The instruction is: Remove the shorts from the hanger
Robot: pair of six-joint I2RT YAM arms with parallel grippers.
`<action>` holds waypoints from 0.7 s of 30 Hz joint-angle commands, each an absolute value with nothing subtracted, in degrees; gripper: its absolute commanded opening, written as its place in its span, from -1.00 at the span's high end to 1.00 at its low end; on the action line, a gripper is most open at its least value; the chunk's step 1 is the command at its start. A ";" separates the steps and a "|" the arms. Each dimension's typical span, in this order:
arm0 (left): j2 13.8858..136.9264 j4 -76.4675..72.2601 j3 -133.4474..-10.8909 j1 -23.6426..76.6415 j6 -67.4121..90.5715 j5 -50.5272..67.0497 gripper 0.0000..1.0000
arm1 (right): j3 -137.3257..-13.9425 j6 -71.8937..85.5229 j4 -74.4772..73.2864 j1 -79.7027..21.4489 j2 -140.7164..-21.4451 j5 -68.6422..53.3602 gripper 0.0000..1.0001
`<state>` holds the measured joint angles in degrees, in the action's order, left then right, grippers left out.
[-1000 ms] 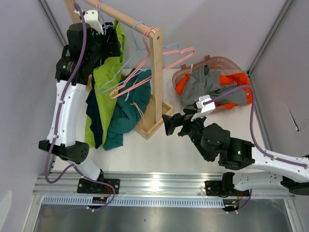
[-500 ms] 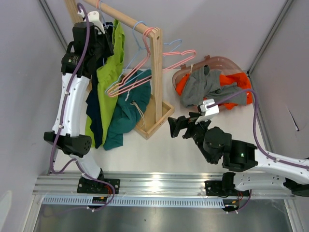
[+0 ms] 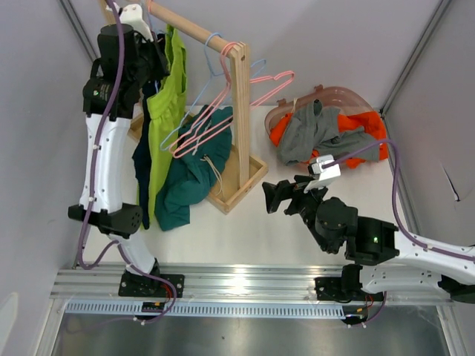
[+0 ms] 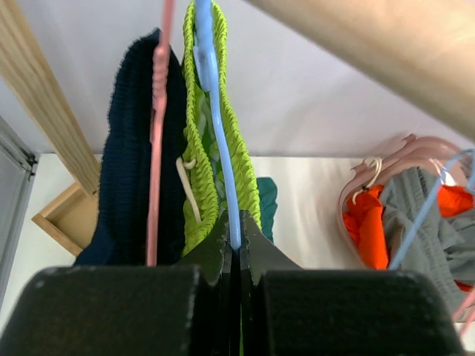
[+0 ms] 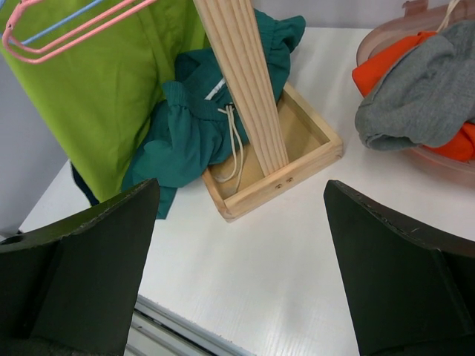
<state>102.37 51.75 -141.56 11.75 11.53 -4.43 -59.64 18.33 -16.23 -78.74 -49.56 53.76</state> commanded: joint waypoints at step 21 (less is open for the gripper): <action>80.60 48.16 -131.66 11.34 14.94 -3.52 1.00 | -122.94 8.53 -16.52 -90.43 -101.32 42.72 -0.99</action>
